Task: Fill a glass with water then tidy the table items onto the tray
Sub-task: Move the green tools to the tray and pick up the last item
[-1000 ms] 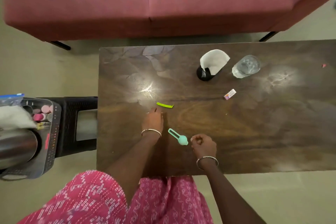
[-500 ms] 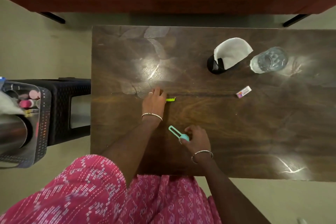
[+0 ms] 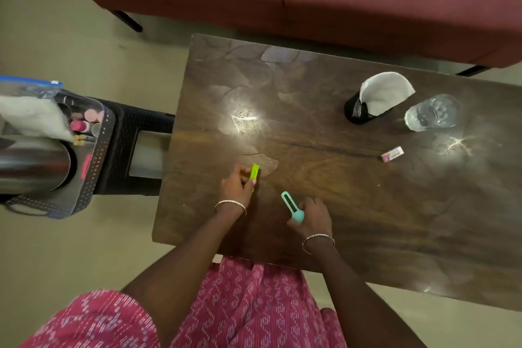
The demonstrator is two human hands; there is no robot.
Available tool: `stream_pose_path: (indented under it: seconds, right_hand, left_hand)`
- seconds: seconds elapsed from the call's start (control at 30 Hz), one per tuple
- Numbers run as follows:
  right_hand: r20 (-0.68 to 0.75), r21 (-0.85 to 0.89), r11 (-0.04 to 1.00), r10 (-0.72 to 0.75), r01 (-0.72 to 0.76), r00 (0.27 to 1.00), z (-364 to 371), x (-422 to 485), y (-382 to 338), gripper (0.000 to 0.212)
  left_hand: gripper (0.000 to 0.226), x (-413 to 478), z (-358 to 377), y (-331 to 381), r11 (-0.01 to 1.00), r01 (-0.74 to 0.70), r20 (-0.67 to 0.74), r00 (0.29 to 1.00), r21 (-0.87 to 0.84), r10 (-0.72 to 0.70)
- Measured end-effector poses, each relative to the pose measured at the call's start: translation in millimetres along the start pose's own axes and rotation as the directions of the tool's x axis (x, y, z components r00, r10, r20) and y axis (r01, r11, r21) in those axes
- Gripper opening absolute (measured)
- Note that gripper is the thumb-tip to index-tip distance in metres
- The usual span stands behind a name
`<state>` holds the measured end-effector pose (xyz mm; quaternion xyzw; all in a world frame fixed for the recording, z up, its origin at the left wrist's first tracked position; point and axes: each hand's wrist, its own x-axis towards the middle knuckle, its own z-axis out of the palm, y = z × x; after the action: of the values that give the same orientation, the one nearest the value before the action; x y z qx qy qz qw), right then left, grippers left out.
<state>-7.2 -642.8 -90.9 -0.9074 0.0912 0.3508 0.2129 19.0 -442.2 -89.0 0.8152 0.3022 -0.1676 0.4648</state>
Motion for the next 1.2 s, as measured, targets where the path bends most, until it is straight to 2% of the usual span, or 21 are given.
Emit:
stream_pose_path:
  seconds: [0.1, 0.27, 0.5, 0.7, 0.8, 0.9, 1.03, 1.2]
  right_hand:
    - [-0.032, 0.036, 0.999, 0.025, -0.024, 0.999, -3.4, -22.1, -5.1, 0.047]
    - [-0.133, 0.135, 0.991, -0.004, 0.023, 0.991, -9.9, -76.6, -23.8, 0.042]
    - [-0.211, 0.253, 0.96, -0.067, 0.121, 0.975, -5.7, -161.6, -65.3, 0.03]
    - [-0.207, 0.21, 0.957, -0.156, 0.2, 0.966, 8.8, -206.0, -105.5, 0.03]
    - [-0.168, 0.167, 0.956, -0.212, 0.239, 0.963, 20.1, -215.4, -134.7, 0.035]
    - [-0.144, 0.136, 0.951, -0.257, 0.276, 0.956, 33.5, -217.9, -168.7, 0.035]
    - [-0.118, 0.128, 0.937, -0.311, 0.325, 0.943, 58.0, -211.3, -219.0, 0.031]
    - [-0.084, 0.133, 0.932, -0.33, 0.338, 0.94, 93.2, -198.4, -286.3, 0.03]
  left_hand:
    - [0.027, -30.2, -14.6, -2.4, 0.981, 0.043, -0.013, 0.999, -0.187, -0.046]
    - [0.031, -84.2, -44.3, -0.7, 0.933, 0.03, -0.023, 0.999, -0.357, -0.041]
    - [0.018, -159.5, -98.5, -20.1, 0.836, 0.073, -0.041, 0.993, -0.544, -0.113]
    - [0.03, -209.8, -162.6, -47.5, 0.895, 0.065, -0.173, 0.973, -0.441, -0.156]
    - [0.028, -220.3, -194.5, -65.9, 0.926, 0.063, -0.25, 0.954, -0.373, -0.166]
    - [0.021, -219.8, -220.4, -84.0, 0.926, 0.049, -0.304, 0.937, -0.375, -0.173]
    - [0.029, -202.5, -257.1, -113.7, 0.913, 0.104, -0.325, 0.913, -0.396, -0.245]
    - [0.02, -162.6, -315.0, -156.3, 0.925, 0.204, -0.341, 0.886, -0.32, -0.313]
